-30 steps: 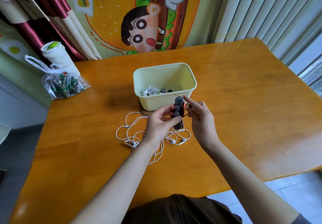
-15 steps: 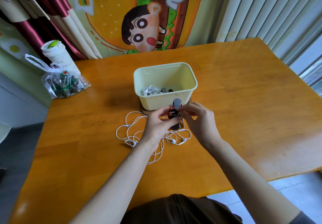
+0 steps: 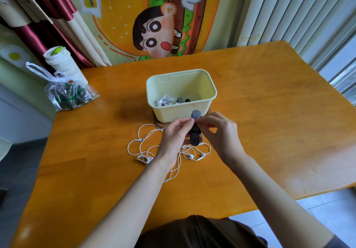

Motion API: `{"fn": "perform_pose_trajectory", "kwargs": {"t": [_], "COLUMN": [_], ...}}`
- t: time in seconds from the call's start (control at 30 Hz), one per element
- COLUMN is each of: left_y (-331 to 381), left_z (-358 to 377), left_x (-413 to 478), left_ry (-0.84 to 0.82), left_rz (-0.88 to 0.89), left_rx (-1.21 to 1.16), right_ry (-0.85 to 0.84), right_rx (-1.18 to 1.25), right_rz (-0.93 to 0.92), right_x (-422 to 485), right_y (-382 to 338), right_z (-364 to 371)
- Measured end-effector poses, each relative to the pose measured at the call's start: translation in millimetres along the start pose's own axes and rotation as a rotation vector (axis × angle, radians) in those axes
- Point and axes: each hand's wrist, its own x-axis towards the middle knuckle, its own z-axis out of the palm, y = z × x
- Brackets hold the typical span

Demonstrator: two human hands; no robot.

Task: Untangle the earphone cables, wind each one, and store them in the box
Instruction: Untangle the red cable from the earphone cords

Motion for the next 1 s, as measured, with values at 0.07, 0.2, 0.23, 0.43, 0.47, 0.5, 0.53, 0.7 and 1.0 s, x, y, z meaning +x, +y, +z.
{"fn": "perform_pose_trajectory", "kwargs": {"t": [0.07, 0.2, 0.23, 0.43, 0.47, 0.5, 0.53, 0.7, 1.0], "left_y": [-0.4, 1.5, 2.1, 1.3, 1.0, 1.0, 1.1, 3.2, 5.8], "left_z": [0.0, 0.3, 0.2, -0.5, -1.2, -1.7, -2.1, -4.4, -6.8], "left_x": [-0.7, -1.9, -2.0, -1.9, -1.2, -0.4, -0.6, 1.0, 5.0], "left_ry": [0.018, 0.031, 0.027, 0.025, 0.027, 0.026, 0.023, 0.005, 0.047], "left_rz": [0.000, 0.018, 0.029, 0.060, 0.066, 0.070, 0.070, 0.049, 0.041], "left_rx": [-0.014, -0.038, -0.041, -0.021, -0.002, 0.017, 0.030, 0.050, 0.036], "right_ry": [-0.008, 0.014, 0.012, -0.008, -0.020, -0.035, -0.052, -0.083, -0.131], "right_rx": [0.012, 0.054, 0.076, 0.188, 0.185, 0.172, 0.160, 0.182, 0.192], "right_rz": [-0.004, 0.051, 0.090, 0.320, 0.339, 0.351, 0.358, 0.363, 0.343], "right_x": [-0.2, -1.7, -2.5, -1.6, -1.2, -0.9, -0.7, 3.0, 10.3], "right_y": [-1.6, -3.4, -3.9, -6.3, -5.8, -5.5, -5.2, -7.2, -12.4], "right_z": [0.1, 4.6, 5.3, 4.7, 4.8, 4.7, 4.3, -0.2, -1.3]}}
